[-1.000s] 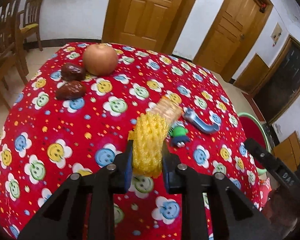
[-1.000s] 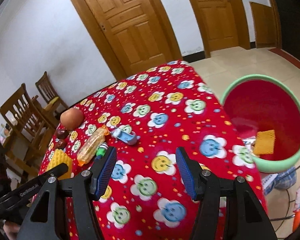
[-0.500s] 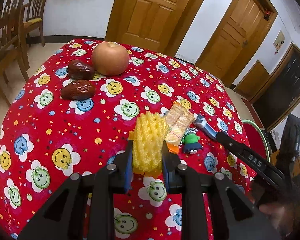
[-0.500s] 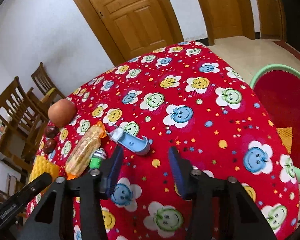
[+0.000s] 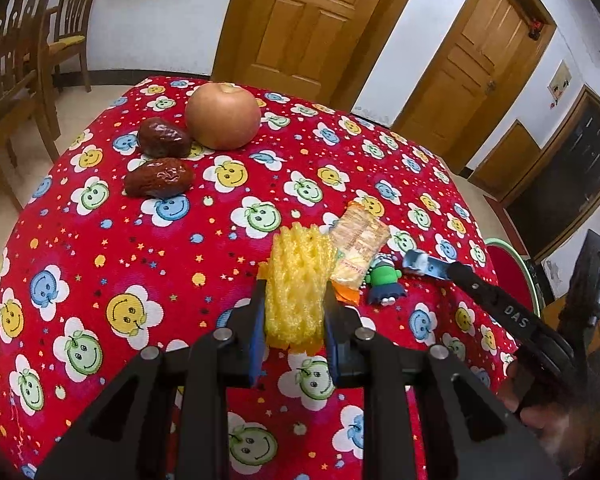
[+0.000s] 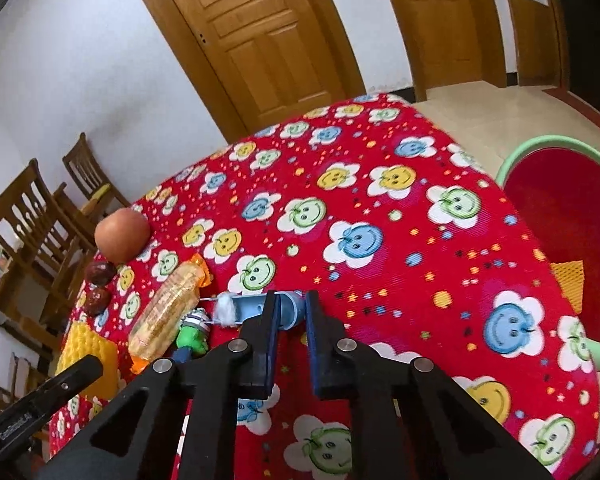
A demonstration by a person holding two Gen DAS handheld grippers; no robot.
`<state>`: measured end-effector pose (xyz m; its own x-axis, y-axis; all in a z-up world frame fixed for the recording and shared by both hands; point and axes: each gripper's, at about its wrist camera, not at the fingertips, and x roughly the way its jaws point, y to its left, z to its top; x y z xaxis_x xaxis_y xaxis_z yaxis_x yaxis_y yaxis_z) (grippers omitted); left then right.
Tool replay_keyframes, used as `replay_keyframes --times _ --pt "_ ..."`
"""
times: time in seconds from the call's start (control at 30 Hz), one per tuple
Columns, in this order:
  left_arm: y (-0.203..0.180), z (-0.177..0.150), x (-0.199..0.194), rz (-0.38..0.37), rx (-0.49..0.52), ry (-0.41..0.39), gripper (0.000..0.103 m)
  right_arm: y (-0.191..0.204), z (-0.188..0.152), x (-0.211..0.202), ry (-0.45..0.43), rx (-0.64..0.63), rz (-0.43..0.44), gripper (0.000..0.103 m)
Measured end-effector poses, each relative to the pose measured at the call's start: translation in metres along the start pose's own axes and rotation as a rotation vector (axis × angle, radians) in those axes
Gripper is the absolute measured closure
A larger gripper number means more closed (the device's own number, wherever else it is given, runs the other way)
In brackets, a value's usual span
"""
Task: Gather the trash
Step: 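Grasp the blue plastic toy with the right tool, then carry the foam net and blue toy over the red bin with both tools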
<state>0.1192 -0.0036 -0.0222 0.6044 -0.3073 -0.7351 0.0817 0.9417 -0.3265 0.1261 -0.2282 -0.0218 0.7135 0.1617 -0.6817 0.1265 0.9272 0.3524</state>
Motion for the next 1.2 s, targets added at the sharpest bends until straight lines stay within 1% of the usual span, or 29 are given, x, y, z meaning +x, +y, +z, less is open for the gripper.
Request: replay_keyframes --times 0.17,0.43,0.77,1.2 --pt "-0.009 -0.001 -0.005 -0.012 0.02 -0.005 0.079 -0.009 -0.002 -0.021 -0.035 0.012 0.003 0.091" --pt "-0.028 -0.002 -0.013 -0.044 0.058 -0.013 0.079 -0.025 -0.011 -0.052 -0.085 0.022 -0.03 0.091" --pt "-0.054 -0.006 -0.014 -0.103 0.093 0.008 0.079 -0.051 -0.017 -0.09 -0.144 0.065 -0.048 0.091" --pt "-0.099 -0.007 -0.007 -0.152 0.173 0.027 0.079 -0.1 -0.021 -0.123 -0.21 0.175 -0.108 0.091"
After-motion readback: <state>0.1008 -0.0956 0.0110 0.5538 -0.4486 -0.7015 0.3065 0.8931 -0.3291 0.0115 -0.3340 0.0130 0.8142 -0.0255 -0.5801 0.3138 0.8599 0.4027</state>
